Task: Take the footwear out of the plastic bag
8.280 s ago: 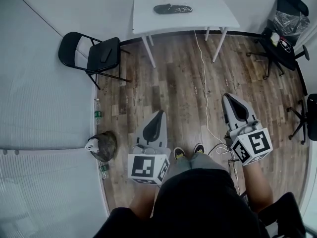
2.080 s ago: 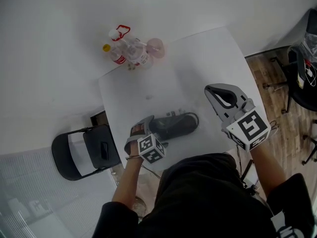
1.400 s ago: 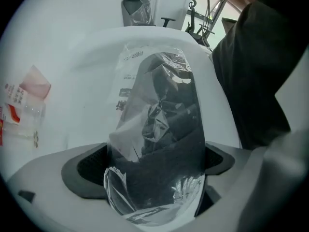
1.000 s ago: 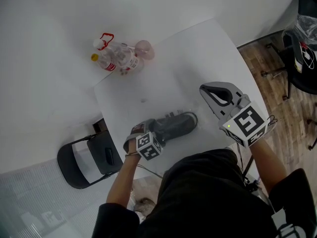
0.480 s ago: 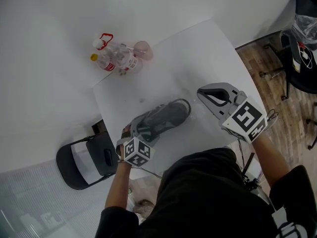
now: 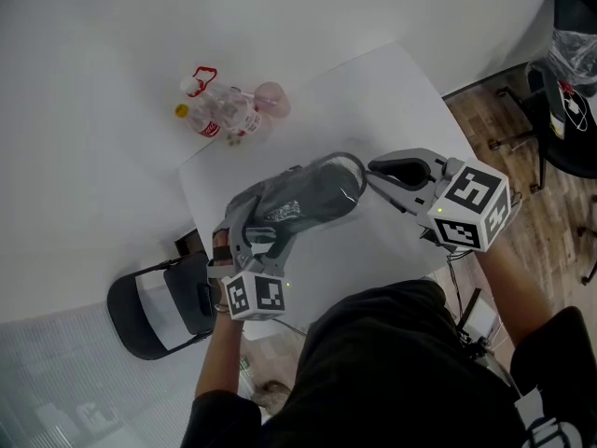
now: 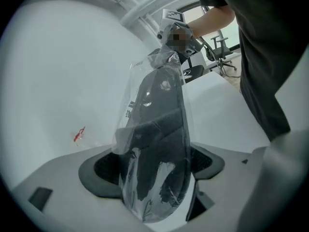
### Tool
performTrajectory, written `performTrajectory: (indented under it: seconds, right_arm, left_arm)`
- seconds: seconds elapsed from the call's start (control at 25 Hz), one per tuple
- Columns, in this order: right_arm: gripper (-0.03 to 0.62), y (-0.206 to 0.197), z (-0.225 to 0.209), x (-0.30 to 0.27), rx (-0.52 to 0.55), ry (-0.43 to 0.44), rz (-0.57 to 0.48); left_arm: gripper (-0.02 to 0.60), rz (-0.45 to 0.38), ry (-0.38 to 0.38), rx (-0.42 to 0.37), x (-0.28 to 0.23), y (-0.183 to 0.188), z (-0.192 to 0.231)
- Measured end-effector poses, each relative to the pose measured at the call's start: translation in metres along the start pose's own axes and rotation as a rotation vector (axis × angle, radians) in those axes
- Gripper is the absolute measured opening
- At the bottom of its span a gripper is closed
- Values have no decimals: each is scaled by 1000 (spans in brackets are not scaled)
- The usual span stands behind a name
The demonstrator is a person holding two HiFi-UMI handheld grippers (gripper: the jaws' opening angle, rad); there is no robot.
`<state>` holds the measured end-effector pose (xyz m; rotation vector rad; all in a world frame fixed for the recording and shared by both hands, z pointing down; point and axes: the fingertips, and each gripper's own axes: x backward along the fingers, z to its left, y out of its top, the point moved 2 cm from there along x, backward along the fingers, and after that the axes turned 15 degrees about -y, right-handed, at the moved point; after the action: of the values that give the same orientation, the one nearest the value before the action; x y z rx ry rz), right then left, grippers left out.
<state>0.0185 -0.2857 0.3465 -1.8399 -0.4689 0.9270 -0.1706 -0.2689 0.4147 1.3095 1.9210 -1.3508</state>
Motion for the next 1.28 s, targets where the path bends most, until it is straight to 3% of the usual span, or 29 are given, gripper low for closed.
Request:
performTrajectory:
  seconds: [0.04,0.08,0.16,0.36,0.64,0.76,0.88,1.04,1.16,1.28]
  right_arm:
    - [70,1,1,1,-17,20,11]
    - [165,1,3,1,-30,43,28]
    - [221,0,7,3,-46,83,57]
    - [221,-1,7,-2,-55,93,99]
    - [219,-4,10,-4,57,109,169]
    - [219,-10,7,-9,57,107,206]
    - [213,-4,18,-2,20,193,179]
    - [154,-3,29,8,45,297,192]
    - [133,-3,42,22,4,432,204]
    - [136,-2,44,19,24,430,201]
  left_arm:
    - [426,-8,20,-11,2,5,2]
    - [426,-13,35,-21,4,8,3]
    - [426,-16,55,-39,7,13,4]
    - [426,-16,102,-104,12,18,5]
    - [426,6,127,-150,12,17,4]
    - [422,13,137,-165,13,18,4]
    - [422,41,128,-156,10,14,4]
    - [422,29,134,-178,15,13,0]
    - [422,5,134,-197,19,16,-8]
    - [422,-5,142,-209,22,19,-8]
